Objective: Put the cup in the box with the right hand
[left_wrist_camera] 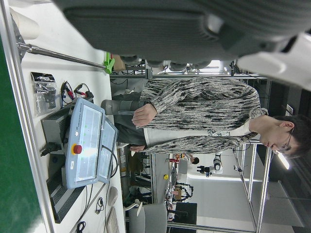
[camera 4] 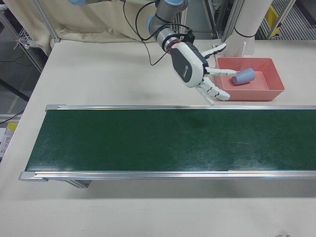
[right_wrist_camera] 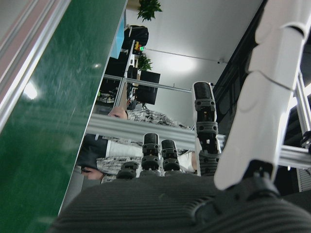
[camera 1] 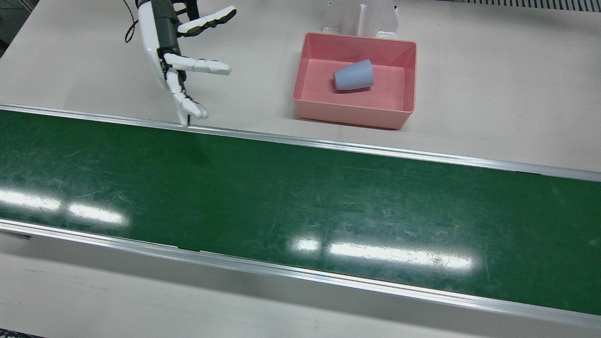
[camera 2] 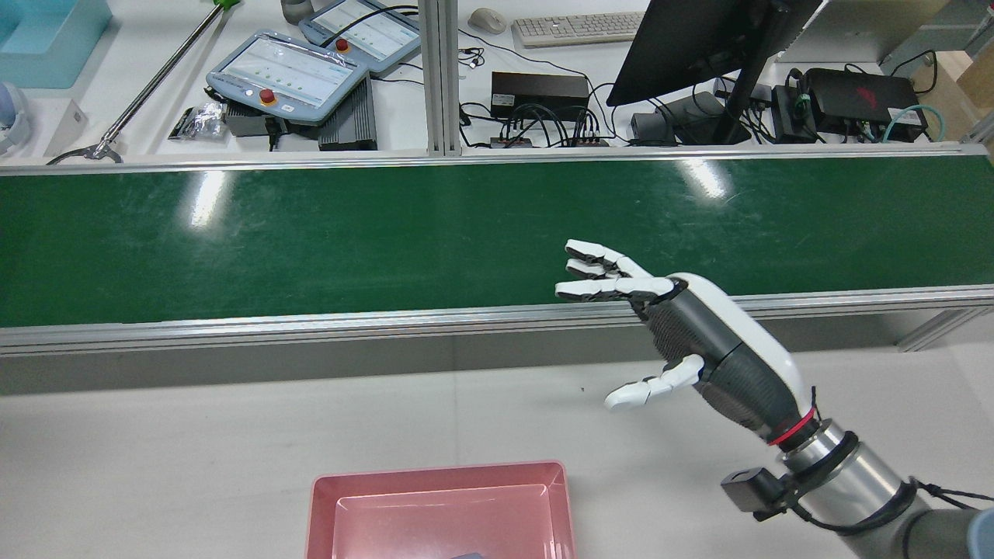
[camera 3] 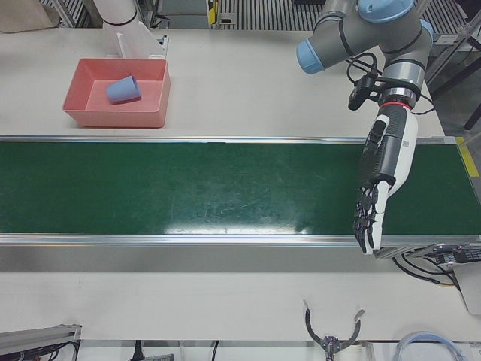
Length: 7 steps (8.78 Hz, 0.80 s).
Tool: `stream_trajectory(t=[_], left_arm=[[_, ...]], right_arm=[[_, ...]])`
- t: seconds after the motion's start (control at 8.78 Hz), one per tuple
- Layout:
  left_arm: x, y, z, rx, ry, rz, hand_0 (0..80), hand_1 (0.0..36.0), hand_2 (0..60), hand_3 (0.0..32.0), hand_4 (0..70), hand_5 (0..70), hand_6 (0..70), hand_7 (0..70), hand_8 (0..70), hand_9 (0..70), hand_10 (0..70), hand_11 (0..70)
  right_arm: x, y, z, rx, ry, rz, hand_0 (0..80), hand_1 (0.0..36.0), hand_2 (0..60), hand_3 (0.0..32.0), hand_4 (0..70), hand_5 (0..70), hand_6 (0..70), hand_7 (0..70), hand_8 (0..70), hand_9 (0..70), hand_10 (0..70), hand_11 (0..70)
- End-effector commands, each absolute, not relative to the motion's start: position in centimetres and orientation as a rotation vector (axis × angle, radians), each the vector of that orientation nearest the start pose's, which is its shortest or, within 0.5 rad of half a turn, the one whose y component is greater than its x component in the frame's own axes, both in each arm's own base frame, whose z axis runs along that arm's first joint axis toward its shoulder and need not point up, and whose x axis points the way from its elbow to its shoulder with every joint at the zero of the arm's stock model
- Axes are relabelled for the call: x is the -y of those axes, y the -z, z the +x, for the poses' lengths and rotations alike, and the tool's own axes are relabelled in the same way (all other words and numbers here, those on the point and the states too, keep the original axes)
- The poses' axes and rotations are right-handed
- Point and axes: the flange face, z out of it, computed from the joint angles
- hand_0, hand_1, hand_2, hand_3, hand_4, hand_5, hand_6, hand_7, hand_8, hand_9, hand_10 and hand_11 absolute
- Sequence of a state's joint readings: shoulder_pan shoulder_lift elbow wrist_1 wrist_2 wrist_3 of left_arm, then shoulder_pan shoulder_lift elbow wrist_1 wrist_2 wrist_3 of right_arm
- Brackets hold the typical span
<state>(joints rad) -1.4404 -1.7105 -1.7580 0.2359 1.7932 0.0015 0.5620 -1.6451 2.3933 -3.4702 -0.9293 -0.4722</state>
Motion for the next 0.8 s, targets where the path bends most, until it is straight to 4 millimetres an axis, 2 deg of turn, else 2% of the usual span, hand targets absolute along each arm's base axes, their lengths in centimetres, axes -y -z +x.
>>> stream_trajectory(t=[0.0, 0.11, 0.23, 0.34, 0.46, 0.57, 0.68], left_arm=[[54.6, -54.8, -4.1, -2.119, 1.932, -0.355, 0.0, 0.0, 0.0, 0.0, 0.0, 0.0, 0.0, 0.0, 0.0, 0.0, 0.0, 0.0], [54.6, -54.8, -4.1, -2.119, 1.932, -0.355, 0.0, 0.0, 0.0, 0.0, 0.0, 0.0, 0.0, 0.0, 0.0, 0.0, 0.0, 0.0], [54.6, -54.7, -4.1, -2.12, 1.93, -0.355, 0.0, 0.0, 0.0, 0.0, 0.0, 0.0, 0.0, 0.0, 0.0, 0.0, 0.0, 0.0], [54.6, -54.7, -4.1, -2.12, 1.93, -0.355, 0.0, 0.0, 0.0, 0.0, 0.0, 0.0, 0.0, 0.0, 0.0, 0.0, 0.0, 0.0], [54.6, -54.7, -4.1, -2.119, 1.932, -0.355, 0.0, 0.0, 0.0, 0.0, 0.0, 0.0, 0.0, 0.0, 0.0, 0.0, 0.0, 0.0], [54.6, -54.7, -4.1, -2.12, 1.93, -0.355, 0.0, 0.0, 0.0, 0.0, 0.0, 0.0, 0.0, 0.0, 0.0, 0.0, 0.0, 0.0], [54.6, -54.7, -4.1, -2.12, 1.93, -0.355, 0.0, 0.0, 0.0, 0.0, 0.0, 0.0, 0.0, 0.0, 0.0, 0.0, 0.0, 0.0]], right_arm=[[44.2, -46.3, -9.2, -2.755, 2.209, 0.086, 56.2, 15.3, 2.8, 0.0, 27.9, 6.3, 5.9, 18.8, 11.0, 19.4, 3.4, 6.7], [46.3, -49.9, -6.0, -2.73, 2.204, 0.044, 54.8, 15.5, 5.8, 0.0, 28.9, 6.0, 6.0, 19.2, 11.1, 19.7, 3.4, 6.6], [47.9, -55.6, -3.4, -2.705, 2.175, 0.102, 54.9, 14.6, 2.9, 0.0, 30.4, 6.0, 6.1, 20.0, 11.4, 20.2, 4.0, 7.3], [47.8, -60.3, -0.3, -2.589, 2.19, 0.122, 53.9, 12.6, 0.0, 0.0, 26.8, 6.0, 5.9, 18.8, 11.4, 20.1, 4.7, 8.3], [46.0, -62.6, 4.3, -2.5, 2.228, 0.009, 50.9, 12.5, 6.2, 0.0, 26.0, 5.4, 5.9, 19.0, 11.3, 20.2, 5.5, 9.3], [44.5, -64.0, 6.4, -2.445, 2.257, -0.046, 49.8, 11.0, 6.4, 0.0, 30.8, 4.6, 6.1, 21.2, 11.1, 20.3, 5.2, 8.6], [43.3, -65.8, 8.1, -2.389, 2.287, -0.093, 51.3, 11.2, 3.1, 0.0, 31.9, 4.9, 6.1, 21.2, 11.2, 20.3, 4.3, 7.4]])
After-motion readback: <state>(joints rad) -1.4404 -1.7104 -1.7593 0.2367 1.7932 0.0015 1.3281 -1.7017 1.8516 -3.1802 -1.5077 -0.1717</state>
